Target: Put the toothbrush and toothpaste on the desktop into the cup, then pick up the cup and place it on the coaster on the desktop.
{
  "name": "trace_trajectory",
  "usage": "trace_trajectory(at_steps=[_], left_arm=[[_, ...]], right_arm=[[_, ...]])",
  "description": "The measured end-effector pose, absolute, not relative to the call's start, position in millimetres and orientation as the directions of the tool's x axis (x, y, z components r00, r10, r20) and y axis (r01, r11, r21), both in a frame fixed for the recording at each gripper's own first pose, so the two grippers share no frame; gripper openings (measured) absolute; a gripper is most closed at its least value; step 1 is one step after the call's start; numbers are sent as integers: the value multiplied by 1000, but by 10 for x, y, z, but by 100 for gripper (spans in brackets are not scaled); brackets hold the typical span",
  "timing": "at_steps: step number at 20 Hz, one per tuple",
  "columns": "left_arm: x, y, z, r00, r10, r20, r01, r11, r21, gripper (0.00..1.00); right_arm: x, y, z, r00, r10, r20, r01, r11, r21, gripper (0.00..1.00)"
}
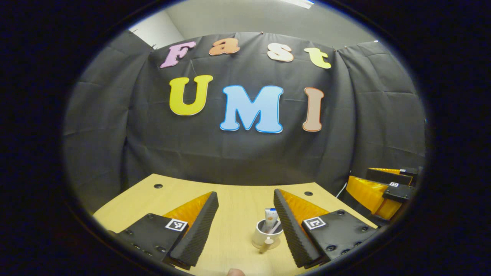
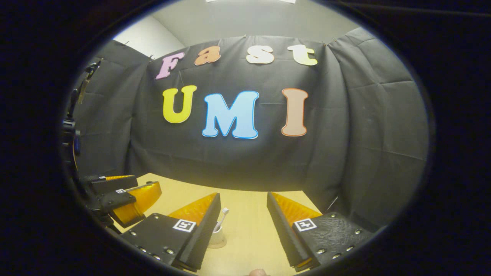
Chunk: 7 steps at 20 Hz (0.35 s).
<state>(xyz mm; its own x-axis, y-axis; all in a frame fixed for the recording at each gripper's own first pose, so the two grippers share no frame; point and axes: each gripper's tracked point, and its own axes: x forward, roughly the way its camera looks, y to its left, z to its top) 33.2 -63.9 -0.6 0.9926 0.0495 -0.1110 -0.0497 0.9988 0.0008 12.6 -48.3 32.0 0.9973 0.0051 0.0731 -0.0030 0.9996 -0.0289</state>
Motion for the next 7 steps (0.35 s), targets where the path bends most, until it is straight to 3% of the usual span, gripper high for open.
trace_trajectory(at_steps=[7], left_arm=[[321, -616, 79, 995, 3, -103, 1, 999, 33, 94]], right_arm=[[125, -354, 434, 996, -36, 87, 37, 999, -8, 78]])
